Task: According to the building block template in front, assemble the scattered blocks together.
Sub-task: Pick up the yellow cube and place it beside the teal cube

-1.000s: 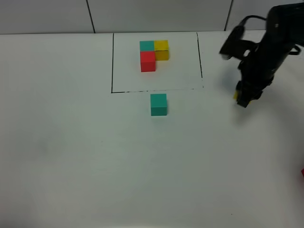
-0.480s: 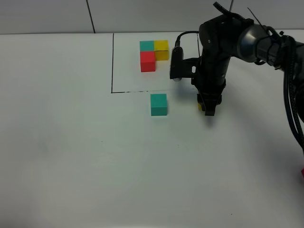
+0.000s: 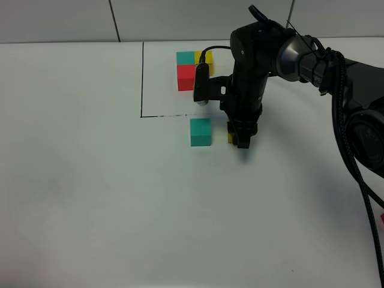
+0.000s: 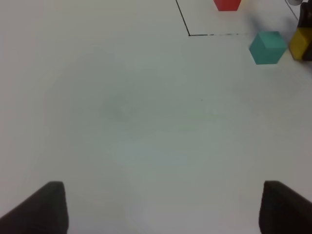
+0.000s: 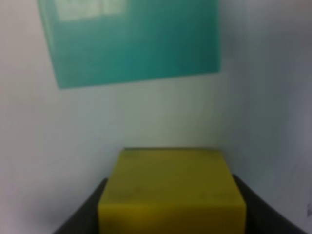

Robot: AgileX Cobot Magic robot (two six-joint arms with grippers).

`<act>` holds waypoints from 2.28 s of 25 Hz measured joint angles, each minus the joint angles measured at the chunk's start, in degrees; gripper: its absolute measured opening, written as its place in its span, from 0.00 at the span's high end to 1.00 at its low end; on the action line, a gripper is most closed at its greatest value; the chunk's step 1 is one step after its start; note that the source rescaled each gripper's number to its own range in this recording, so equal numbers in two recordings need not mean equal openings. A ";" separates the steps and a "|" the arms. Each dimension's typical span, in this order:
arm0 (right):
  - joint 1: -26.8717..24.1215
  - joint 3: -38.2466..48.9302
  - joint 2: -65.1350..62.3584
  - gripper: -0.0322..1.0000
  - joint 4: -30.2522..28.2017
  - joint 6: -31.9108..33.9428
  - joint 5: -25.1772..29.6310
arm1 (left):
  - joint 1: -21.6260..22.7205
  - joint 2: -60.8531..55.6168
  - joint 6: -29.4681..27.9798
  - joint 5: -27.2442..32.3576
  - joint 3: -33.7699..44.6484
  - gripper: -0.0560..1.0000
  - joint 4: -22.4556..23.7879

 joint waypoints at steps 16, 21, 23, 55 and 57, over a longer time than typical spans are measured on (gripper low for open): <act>0.74 -0.44 1.25 0.95 2.89 -2.78 -1.70 | 0.00 0.00 0.00 0.00 0.00 0.24 0.00; 0.74 -0.48 1.26 0.95 2.94 -3.38 -1.70 | 0.00 0.00 0.00 0.00 0.00 0.24 0.00; 0.74 -0.48 1.31 0.95 3.01 -3.96 -1.79 | 0.00 0.00 0.00 0.00 0.00 0.24 0.06; 1.96 -0.85 1.79 0.95 5.70 -5.74 -3.84 | 0.00 0.00 -0.06 0.00 0.00 0.24 0.06; 1.96 -0.86 1.85 0.95 5.70 -5.80 -3.78 | 0.00 0.00 -0.06 0.00 0.00 0.24 0.06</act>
